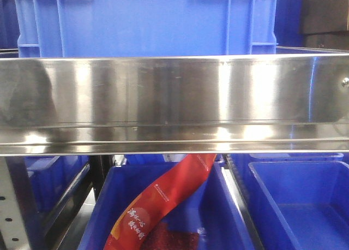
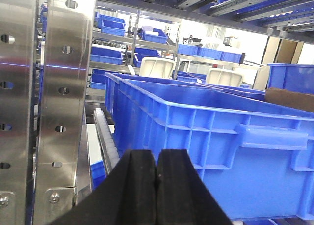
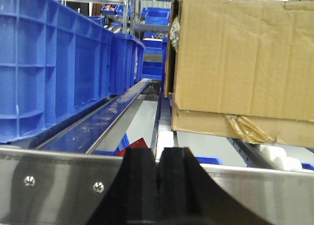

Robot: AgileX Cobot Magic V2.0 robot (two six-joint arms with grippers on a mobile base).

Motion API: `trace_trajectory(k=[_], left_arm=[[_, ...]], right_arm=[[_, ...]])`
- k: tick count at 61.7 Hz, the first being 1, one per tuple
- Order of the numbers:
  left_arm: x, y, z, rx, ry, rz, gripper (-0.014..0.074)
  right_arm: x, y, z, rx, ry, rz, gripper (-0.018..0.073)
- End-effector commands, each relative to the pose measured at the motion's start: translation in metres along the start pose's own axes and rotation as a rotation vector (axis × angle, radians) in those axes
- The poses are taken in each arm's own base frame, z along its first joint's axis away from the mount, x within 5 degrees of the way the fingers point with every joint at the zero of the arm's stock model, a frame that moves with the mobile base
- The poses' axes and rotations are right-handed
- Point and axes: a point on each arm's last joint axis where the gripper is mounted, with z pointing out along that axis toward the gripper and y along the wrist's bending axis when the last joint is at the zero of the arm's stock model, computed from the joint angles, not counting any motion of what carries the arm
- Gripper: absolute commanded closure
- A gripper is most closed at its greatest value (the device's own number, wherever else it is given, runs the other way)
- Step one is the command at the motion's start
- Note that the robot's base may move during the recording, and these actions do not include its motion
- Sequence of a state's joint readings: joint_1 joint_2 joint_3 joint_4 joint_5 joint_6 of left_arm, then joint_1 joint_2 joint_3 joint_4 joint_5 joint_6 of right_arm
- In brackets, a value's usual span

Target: Grab block from conveyor and place in blue bin

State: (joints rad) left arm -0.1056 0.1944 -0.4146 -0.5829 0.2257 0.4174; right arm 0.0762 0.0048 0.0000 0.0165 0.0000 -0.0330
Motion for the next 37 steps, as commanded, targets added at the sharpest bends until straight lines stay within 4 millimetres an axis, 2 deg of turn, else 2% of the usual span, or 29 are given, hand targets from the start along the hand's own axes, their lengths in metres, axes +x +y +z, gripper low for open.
trace_trajectory(k=[1,37], left_arm=[[-0.0011,0.0005,-0.0002,-0.007,-0.013,-0.008,0.0707],[-0.0011,0.0005,-0.0002,-0.007,-0.013,-0.008,0.0707]], right_arm=[[-0.0034,-0.0011,-0.0005,0.019,-0.039,0.0,0.0721],[-0.0044,-0.0019,-0.0005,0.032,-0.049,0.011,0.0721]])
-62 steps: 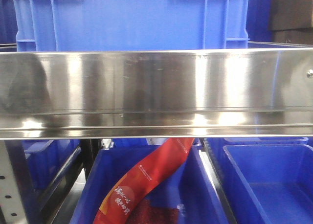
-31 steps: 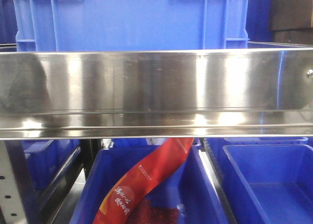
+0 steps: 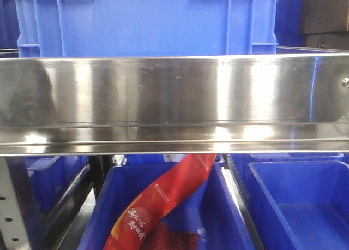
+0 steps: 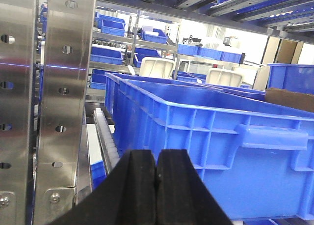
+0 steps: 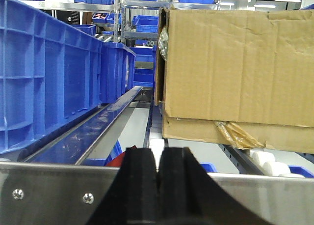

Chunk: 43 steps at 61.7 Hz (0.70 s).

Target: Grab block from conveyor and place in blue bin

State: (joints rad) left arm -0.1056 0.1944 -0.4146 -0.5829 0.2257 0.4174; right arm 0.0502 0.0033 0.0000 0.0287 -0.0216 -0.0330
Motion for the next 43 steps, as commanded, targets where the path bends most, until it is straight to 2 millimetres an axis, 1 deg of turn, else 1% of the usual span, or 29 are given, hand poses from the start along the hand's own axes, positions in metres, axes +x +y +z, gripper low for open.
trace_trajectory(k=[1,28,33,37,43], left_arm=[[-0.001,0.0,0.0,-0.007,-0.013,-0.008,0.0707],[0.001,0.001,0.0,-0.007,-0.009,-0.008,0.0707],[0.002,0.002,-0.002,-0.017,-0.019,0.02,0.0707],[0.008,0.004,-0.005,-0.037,-0.031,0.063,0.0707],[0.025,0.012,-0.006,-0.1,-0.028,0.008,0.0707]], right_arm=[[-0.002,0.0,0.0,0.006,-0.027,0.002,0.0721],[-0.002,0.0,0.0,0.006,-0.027,0.002,0.0721],[-0.002,0.0,0.0,0.006,-0.027,0.002,0.0721],[-0.002,0.0,0.0,0.006,-0.027,0.002,0.0721],[-0.002,0.0,0.0,0.006,-0.027,0.002,0.0721]])
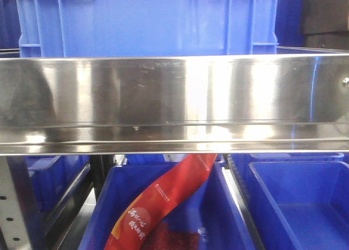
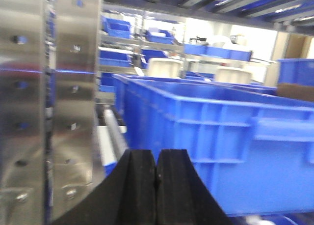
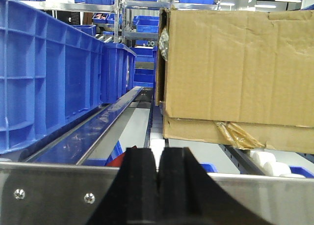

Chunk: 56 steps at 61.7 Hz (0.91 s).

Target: Grab block from conveyor and place in blue bin

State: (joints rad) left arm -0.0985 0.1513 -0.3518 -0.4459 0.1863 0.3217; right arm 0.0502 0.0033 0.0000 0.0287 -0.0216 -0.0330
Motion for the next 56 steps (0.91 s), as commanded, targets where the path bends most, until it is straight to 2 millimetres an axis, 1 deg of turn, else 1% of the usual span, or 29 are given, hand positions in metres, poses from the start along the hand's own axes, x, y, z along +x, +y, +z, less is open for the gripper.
trace_trajectory(k=[1,6,10,19,26,39,44,56], left_arm=[[0.013,0.007,-0.002,-0.061,-0.017,-0.033,0.0707],[0.03,0.012,-0.001,-0.108,-0.01,0.016,0.0707],[0.044,0.015,-0.001,-0.123,-0.006,0.022,0.0707],[0.07,0.019,-0.004,-0.144,-0.047,0.027,0.0707],[0.087,0.022,-0.007,-0.168,-0.032,0.027,0.0707],[0.089,0.024,-0.007,-0.195,-0.014,0.033,0.0707],[0.087,0.024,-0.007,-0.194,-0.028,0.088,0.0707],[0.087,0.024,-0.007,-0.195,-0.028,0.088,0.0707]], right_arm=[[-0.002,0.0,0.0,0.006,-0.027,0.002,0.0721],[-0.002,0.0,0.0,0.006,-0.027,0.002,0.0721],[-0.002,0.0,0.0,0.006,-0.027,0.002,0.0721],[-0.002,0.0,0.0,0.006,-0.027,0.002,0.0721],[-0.002,0.0,0.0,0.006,-0.027,0.002,0.0721],[-0.002,0.0,0.0,0.006,-0.027,0.002,0.0721],[-0.002,0.0,0.0,0.006,-0.027,0.002,0.0721],[-0.002,0.0,0.0,0.006,-0.027,0.002,0.0721]])
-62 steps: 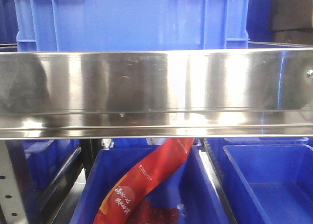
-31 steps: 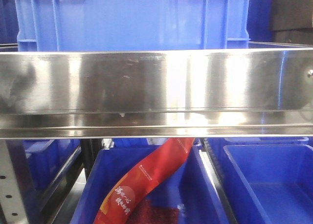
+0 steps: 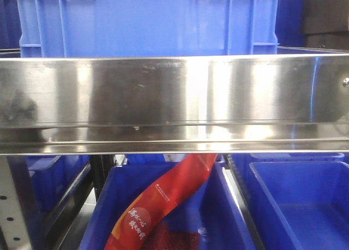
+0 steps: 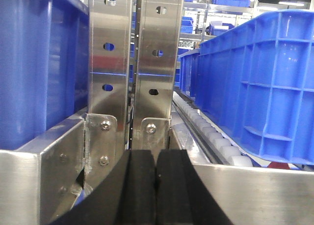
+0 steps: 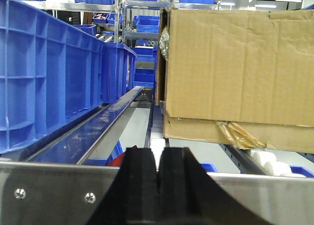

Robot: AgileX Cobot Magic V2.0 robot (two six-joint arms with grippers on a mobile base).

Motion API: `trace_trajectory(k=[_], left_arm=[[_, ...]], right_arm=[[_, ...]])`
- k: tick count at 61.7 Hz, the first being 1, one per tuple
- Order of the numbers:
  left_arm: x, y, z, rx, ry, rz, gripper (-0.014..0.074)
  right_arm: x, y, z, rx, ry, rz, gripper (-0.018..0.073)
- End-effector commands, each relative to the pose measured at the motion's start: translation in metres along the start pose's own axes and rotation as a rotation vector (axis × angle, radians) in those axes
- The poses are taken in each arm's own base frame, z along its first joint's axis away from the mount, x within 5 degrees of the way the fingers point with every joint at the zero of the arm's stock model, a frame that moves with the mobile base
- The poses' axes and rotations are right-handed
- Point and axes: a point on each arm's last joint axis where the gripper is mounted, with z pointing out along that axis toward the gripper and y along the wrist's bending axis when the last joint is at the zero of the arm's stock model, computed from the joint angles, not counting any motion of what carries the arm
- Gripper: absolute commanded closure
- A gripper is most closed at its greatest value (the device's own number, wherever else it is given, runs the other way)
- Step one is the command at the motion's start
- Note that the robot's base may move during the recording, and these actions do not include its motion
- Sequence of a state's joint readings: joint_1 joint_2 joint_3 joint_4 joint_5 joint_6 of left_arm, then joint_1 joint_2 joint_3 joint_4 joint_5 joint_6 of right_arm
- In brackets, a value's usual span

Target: Grab block from conveyor and place in blue bin

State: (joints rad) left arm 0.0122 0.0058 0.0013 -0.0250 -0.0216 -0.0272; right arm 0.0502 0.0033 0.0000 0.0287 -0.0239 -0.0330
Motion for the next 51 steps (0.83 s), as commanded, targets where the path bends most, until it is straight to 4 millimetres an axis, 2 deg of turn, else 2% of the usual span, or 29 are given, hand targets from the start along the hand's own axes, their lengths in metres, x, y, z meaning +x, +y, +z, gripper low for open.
trace_trajectory(k=[1,51], left_arm=[[-0.0029,0.0002,-0.0006,-0.004,-0.03,0.008,0.0707],[-0.0028,0.0002,-0.0006,-0.004,-0.028,0.009,0.0707]], right_arm=[[-0.0021,-0.0003,-0.0003,0.006,-0.024,0.002,0.0721],[-0.0021,-0.0003,-0.0003,0.006,-0.024,0.002,0.0721]])
